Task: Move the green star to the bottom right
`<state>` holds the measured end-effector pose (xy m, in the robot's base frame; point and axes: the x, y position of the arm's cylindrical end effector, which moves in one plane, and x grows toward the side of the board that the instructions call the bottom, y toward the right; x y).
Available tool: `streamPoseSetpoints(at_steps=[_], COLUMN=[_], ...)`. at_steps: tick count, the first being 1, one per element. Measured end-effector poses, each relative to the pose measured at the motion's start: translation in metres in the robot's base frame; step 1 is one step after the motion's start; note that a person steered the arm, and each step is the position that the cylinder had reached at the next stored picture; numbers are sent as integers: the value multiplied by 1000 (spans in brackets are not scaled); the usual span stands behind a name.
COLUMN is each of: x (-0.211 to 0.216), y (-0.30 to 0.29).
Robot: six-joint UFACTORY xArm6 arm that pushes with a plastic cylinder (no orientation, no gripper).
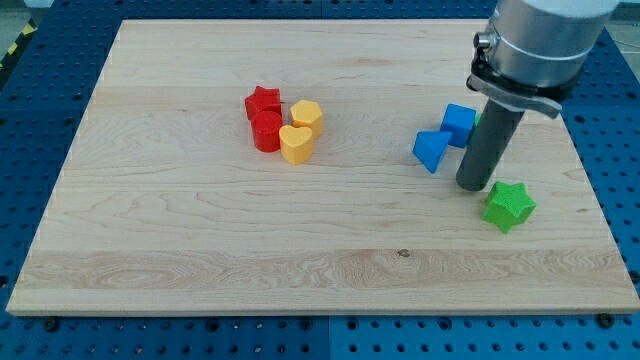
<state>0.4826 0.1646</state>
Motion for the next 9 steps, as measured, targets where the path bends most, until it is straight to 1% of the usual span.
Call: streamPoseSetpoints(at_steps=[1, 4, 5, 6, 7, 8, 9], x=[5, 20, 28, 28, 29, 45, 53], y=[21, 24, 20, -24, 2, 13, -2])
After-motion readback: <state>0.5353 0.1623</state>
